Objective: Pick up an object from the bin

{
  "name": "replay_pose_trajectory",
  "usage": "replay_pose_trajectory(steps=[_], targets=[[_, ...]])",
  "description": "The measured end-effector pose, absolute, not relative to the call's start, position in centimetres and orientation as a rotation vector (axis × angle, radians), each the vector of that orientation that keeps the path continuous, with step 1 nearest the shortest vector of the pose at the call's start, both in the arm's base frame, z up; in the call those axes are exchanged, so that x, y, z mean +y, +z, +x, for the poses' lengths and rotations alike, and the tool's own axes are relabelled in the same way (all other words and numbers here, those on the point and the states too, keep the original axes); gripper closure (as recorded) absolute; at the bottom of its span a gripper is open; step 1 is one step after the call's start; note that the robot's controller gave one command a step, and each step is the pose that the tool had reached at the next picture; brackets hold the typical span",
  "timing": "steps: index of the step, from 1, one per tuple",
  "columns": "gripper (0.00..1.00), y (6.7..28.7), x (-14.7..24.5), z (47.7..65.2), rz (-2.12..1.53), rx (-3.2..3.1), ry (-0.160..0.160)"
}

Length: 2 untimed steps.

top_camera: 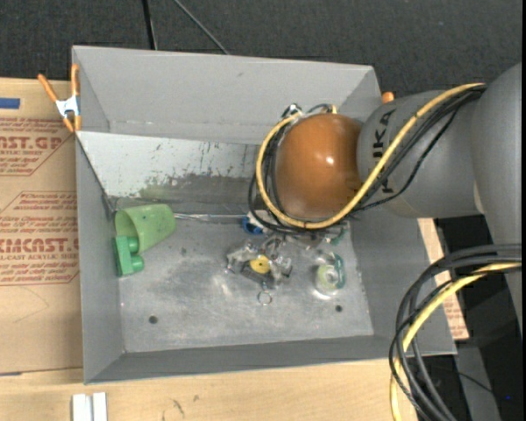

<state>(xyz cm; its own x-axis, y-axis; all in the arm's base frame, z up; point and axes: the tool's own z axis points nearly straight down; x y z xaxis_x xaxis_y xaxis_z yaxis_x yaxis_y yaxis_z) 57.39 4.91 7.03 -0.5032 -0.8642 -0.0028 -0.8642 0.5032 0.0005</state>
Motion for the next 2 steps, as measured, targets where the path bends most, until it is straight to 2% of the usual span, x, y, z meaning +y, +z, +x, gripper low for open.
replay_pose_trajectory(steps=[1, 2], targets=[[1.00, 7.5, 5.0, 57.4, -1.561, 2.723, 0.004], [1.00, 19.8, 5.2, 57.6, -1.556, 2.718, -0.004]])
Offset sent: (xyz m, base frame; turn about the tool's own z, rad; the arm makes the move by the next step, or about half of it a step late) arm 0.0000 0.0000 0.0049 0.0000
